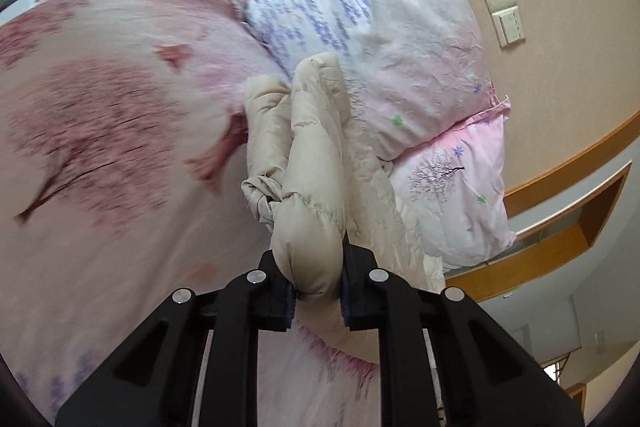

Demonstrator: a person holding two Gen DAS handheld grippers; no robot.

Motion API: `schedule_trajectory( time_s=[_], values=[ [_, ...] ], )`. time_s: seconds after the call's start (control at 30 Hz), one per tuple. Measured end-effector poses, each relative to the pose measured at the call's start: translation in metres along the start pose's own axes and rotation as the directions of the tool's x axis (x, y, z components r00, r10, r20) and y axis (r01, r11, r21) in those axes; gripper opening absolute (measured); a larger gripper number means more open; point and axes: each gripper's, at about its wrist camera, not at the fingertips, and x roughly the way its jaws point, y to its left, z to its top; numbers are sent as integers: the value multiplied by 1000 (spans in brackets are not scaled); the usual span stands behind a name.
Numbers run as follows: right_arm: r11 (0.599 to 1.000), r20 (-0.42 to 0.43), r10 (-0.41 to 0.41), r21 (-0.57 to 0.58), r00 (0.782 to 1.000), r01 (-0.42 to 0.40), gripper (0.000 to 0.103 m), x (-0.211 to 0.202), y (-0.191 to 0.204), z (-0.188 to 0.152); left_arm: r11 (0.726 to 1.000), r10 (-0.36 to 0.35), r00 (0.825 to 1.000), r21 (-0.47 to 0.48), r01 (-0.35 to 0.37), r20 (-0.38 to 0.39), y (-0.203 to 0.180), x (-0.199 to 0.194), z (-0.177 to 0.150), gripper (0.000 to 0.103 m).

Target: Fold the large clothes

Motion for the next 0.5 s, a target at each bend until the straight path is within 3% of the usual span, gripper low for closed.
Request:
schedule_trajectory(
  time_s=[0.4, 0.47, 0.5],
  values=[
    [992, 27, -110, -64, 994, 112, 18, -11, -4, -38, 999, 27, 1000, -38, -27, 3, 33, -15, -33, 16],
    [988, 39, -142, -59, 989, 144, 22, -5, -4, -33, 999, 42, 999, -27, -42, -1, 33, -13, -35, 17],
    [983, 47, -168, -63, 985, 170, 30, -5, -4, -34, 998, 55, 998, -17, -55, 1, 31, -12, -37, 19]
  ],
)
